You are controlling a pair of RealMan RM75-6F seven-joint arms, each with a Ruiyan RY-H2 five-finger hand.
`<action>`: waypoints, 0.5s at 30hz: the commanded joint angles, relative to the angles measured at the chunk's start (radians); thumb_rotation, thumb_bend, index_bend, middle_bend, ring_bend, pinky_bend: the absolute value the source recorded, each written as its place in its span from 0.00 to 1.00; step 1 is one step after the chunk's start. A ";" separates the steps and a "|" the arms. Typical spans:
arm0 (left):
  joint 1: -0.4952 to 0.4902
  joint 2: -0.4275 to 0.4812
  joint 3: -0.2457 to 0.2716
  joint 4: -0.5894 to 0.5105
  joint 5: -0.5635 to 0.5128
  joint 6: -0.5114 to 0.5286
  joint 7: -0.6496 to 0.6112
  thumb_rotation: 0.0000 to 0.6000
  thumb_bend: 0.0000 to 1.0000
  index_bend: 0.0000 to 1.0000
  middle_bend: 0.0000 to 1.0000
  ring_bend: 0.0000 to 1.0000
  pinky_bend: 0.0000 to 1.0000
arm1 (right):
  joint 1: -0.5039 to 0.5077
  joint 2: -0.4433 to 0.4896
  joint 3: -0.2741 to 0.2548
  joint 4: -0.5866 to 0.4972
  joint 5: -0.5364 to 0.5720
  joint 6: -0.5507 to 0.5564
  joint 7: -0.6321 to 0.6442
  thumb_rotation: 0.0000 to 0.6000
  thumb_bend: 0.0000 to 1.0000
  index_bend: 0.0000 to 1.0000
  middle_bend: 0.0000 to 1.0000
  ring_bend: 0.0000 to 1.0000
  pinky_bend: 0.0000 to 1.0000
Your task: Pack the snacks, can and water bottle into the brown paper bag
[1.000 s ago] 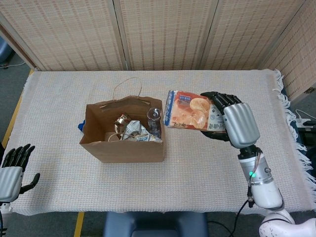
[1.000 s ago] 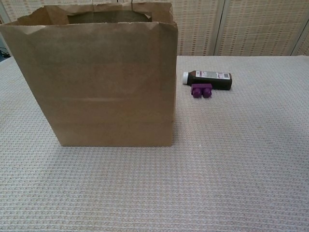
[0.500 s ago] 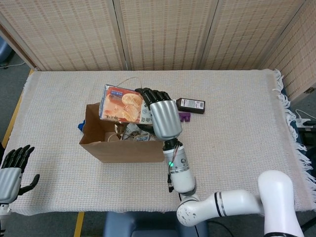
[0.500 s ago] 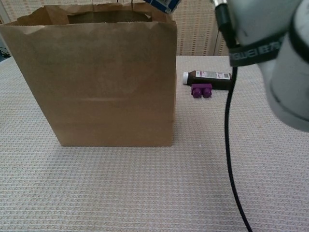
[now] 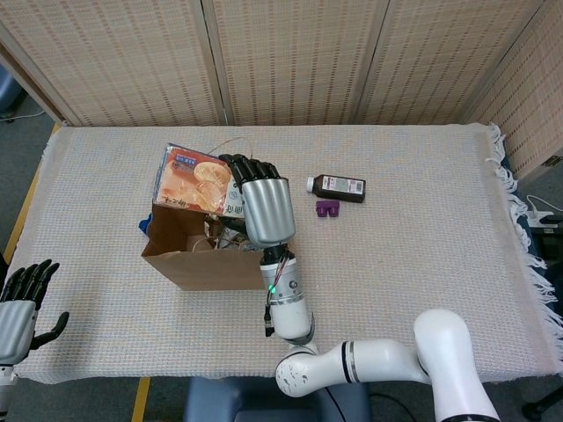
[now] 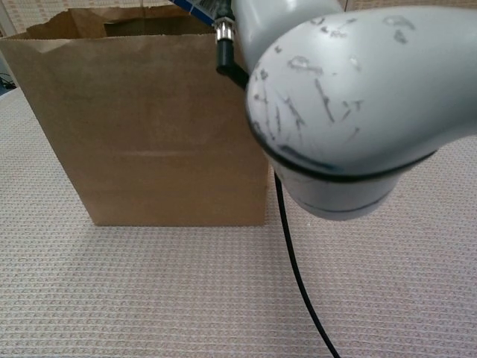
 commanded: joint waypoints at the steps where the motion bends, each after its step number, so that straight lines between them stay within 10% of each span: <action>1: 0.000 0.000 -0.001 -0.001 -0.001 0.000 0.002 1.00 0.36 0.05 0.00 0.00 0.00 | -0.021 0.003 -0.024 -0.033 0.075 -0.036 -0.078 1.00 0.32 0.23 0.48 0.37 0.57; 7: 0.000 -0.001 -0.001 -0.003 -0.002 0.000 0.006 1.00 0.36 0.04 0.00 0.00 0.00 | -0.050 0.050 -0.016 -0.130 0.162 -0.080 -0.151 1.00 0.25 0.00 0.12 0.04 0.20; 15: 0.000 -0.001 -0.001 -0.002 -0.003 -0.001 0.007 1.00 0.36 0.05 0.00 0.00 0.00 | -0.075 0.101 -0.002 -0.205 0.123 -0.068 -0.133 1.00 0.19 0.00 0.06 0.00 0.15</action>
